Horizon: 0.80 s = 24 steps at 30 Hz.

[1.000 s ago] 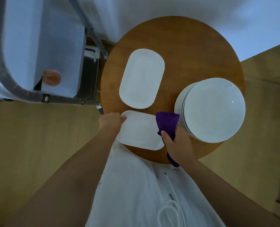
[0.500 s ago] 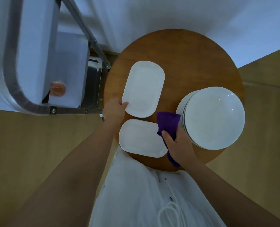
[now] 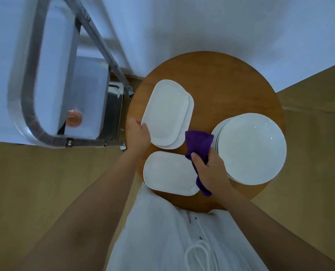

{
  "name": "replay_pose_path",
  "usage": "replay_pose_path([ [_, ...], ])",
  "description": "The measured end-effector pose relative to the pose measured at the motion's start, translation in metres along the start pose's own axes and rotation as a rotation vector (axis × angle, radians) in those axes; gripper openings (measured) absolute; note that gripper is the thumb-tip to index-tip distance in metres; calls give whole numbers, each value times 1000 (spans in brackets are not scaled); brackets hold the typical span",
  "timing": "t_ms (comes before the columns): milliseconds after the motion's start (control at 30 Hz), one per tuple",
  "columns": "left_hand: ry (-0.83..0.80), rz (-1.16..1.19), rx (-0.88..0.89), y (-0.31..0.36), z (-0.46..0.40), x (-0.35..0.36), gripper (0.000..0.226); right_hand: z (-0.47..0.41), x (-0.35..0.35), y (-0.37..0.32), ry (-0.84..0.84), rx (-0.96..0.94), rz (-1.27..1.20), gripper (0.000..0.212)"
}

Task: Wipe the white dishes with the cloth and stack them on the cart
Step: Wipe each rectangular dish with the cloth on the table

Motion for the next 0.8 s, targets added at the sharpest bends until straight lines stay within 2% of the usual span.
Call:
replay_pose_path([
  [133, -100, 312, -210, 1, 16, 8, 29, -1, -1, -4, 18, -20, 1, 23],
  [233, -104, 497, -304, 8, 26, 6, 23, -2, -3, -12, 44, -42, -1, 24],
  [467, -160, 610, -258, 38, 63, -26, 23, -6, -19, -43, 73, -25, -114, 12],
  [567, -199, 630, -174, 56, 84, -45, 24, -16, -39, -60, 177, -27, -126, 8],
  [667, -213, 629, -111, 71, 103, -62, 31, -28, -62, -75, 335, -62, -95, 25],
  [733, -209, 621, -83, 77, 115, -67, 36, -37, -71, -78, 389, -51, 63, 44],
  [800, -205, 596, -58, 83, 127, -70, 41, -46, -71, -80, 355, -36, 299, 52],
])
Point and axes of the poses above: each hand's wrist, its own z-axis away from the middle knuckle, its own x-axis out of the palm, y = z × x, the point moved 6 cm from there along -z, towards the middle knuckle, and after that the axes turned 10 degrees about y, right-handed, at the moved point
